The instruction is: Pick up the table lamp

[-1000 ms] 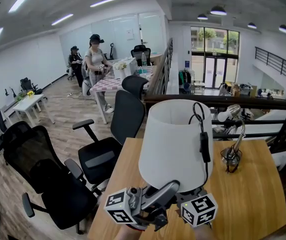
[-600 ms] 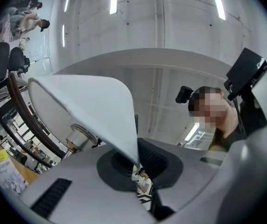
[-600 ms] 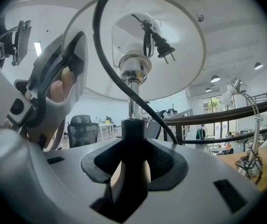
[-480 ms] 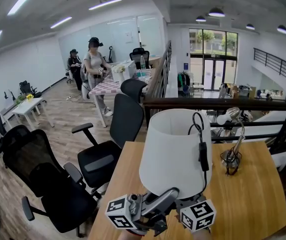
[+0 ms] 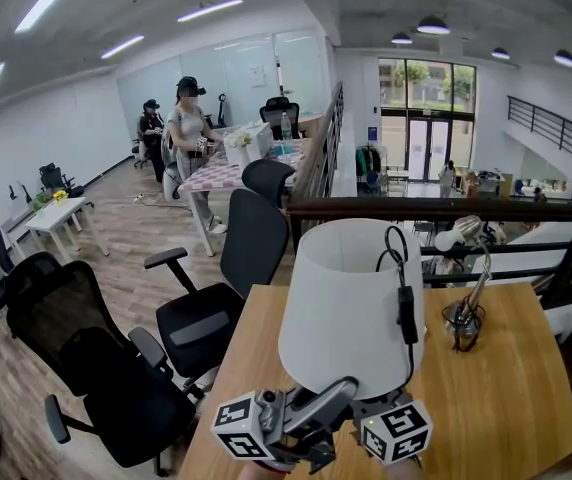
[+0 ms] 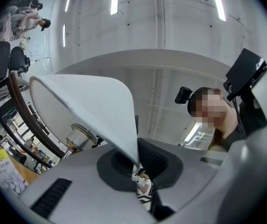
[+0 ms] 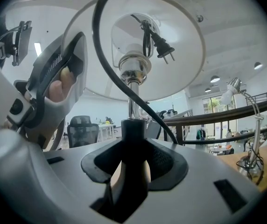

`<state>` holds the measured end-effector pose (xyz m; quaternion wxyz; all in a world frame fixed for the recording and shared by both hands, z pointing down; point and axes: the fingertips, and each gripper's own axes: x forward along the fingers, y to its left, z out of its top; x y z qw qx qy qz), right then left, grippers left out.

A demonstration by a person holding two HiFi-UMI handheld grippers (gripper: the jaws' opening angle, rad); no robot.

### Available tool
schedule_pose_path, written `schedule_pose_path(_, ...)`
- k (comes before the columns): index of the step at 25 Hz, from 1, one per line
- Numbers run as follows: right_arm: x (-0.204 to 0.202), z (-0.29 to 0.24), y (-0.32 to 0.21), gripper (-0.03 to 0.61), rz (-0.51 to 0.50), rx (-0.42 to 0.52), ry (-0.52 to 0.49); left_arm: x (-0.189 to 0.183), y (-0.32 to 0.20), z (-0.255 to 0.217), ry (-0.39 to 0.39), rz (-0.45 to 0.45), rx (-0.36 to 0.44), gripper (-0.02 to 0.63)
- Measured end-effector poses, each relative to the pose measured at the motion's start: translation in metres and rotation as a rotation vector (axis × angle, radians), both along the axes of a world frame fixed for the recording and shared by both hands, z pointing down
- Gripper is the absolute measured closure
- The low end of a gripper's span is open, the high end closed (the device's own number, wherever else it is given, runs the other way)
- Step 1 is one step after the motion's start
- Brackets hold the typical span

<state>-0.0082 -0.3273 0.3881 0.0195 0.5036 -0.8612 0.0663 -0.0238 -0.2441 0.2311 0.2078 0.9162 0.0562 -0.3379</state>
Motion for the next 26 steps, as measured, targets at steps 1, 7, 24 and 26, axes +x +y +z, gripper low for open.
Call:
schedule_pose_path(1,-0.001,0.0,0.0,0.425,-0.001,0.0,0.0,-0.001,0.0,0.0,0.001,-0.001,0.0,0.603)
schedule_pose_path(7,-0.004,-0.002,-0.001,0.425,-0.003,-0.005,-0.001,-0.004,-0.001,-0.002,0.0,-0.006,-0.004,0.603)
schedule_pose_path(24,-0.016,0.006,-0.012,0.425,-0.036,-0.012,-0.006,-0.012,-0.013,0.006,0.001,-0.035,-0.02,0.603)
schedule_pose_path(26,-0.016,0.008,-0.013,0.425,-0.037,-0.014,-0.005,-0.012,-0.015,0.007,0.003,-0.035,-0.025,0.603)
